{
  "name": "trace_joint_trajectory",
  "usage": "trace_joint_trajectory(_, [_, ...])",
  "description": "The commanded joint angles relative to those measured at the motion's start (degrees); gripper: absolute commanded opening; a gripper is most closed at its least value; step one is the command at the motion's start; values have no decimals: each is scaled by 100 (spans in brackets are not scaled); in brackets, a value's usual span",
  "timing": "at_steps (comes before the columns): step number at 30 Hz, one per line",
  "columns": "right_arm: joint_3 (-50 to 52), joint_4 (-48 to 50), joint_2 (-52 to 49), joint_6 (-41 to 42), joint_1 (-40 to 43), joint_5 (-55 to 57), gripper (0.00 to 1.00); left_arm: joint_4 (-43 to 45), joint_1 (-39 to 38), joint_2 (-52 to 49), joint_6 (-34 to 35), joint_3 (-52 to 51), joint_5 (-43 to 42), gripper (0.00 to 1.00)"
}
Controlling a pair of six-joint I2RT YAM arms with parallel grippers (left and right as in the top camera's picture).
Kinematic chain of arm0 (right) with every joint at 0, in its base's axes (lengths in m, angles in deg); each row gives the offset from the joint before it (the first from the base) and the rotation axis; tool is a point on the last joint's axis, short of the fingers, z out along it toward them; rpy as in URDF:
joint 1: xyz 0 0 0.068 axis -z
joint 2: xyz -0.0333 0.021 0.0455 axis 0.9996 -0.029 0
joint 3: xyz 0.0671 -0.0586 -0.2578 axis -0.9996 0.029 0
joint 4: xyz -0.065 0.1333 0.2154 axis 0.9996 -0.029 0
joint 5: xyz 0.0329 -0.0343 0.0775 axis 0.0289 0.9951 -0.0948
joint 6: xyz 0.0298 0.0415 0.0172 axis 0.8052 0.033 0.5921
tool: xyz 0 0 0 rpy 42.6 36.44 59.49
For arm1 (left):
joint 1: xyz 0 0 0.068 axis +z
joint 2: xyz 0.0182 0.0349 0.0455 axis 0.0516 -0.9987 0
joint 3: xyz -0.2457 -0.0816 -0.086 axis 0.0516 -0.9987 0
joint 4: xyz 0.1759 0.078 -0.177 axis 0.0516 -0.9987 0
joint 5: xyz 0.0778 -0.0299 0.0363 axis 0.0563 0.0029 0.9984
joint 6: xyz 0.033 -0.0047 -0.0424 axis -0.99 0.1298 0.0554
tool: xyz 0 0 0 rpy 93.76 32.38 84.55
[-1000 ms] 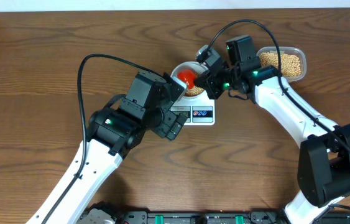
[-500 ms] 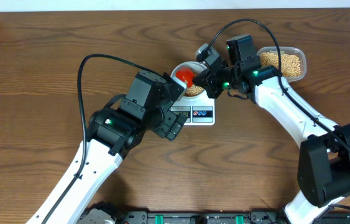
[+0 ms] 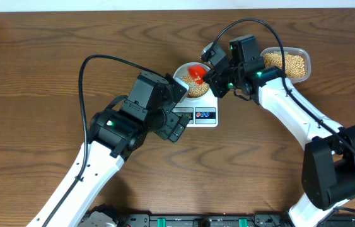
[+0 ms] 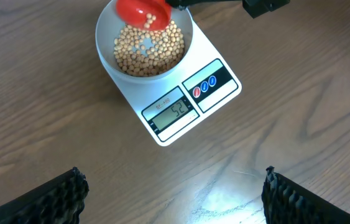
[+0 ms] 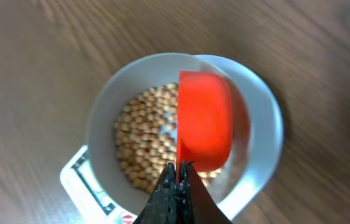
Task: Scoop item into bowl and weigh 50g on scale
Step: 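Tilt the scoop further inside the bowl to trickle peas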
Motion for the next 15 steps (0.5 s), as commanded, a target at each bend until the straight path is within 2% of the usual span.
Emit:
trace_joint_trajectory(1, [24,31,-39,-337,68,306,1,-11,9,-33,-94,39,-70,92])
trace_joint_trajectory(15, [24,461,-50,-507,68,433,1,-13,9,-33,-94,39,-70,92])
